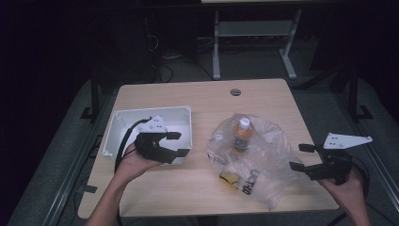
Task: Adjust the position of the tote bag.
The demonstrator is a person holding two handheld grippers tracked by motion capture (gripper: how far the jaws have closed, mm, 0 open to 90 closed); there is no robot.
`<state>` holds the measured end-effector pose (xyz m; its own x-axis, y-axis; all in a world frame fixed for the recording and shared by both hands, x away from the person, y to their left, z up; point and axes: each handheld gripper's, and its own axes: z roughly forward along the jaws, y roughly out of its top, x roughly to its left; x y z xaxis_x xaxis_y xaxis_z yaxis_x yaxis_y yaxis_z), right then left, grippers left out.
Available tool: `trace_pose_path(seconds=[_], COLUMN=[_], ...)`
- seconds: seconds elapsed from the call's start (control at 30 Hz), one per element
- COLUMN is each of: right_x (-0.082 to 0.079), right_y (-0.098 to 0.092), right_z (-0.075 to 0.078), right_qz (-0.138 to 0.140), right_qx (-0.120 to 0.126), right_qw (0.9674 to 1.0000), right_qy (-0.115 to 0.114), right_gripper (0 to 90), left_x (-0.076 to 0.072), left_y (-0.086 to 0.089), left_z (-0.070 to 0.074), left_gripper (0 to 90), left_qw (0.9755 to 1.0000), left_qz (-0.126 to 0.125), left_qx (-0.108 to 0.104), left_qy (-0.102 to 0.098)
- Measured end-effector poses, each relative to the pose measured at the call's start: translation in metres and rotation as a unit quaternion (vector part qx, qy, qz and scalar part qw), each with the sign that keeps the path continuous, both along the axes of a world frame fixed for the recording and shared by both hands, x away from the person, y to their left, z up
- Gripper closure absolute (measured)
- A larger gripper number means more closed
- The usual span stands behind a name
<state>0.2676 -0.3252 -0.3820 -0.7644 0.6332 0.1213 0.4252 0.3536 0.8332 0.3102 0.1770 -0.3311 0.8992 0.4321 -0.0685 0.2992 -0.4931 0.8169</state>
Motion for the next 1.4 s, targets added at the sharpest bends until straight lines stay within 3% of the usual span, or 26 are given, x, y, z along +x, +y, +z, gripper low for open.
trace_pose_path(seconds=[0.67, 1.4], right_x=[0.001, 0.001], right_y=[-0.001, 0.000], right_z=[0.001, 0.001], right_qz=[0.002, 0.006], right_qx=[0.000, -0.002], right_qw=[1.0000, 1.0000], right_qy=[-0.004, -0.004], right_gripper=[18.2, 18.3], left_x=[0.018, 0.039], left_y=[-0.038, -0.085], left_z=[-0.001, -0.001], left_gripper=[33.2, 34.3], left_qw=[0.9993, 0.9971], left_qz=[-0.033, -0.067], left_qx=[0.014, 0.034], left_qy=[0.007, 0.013])
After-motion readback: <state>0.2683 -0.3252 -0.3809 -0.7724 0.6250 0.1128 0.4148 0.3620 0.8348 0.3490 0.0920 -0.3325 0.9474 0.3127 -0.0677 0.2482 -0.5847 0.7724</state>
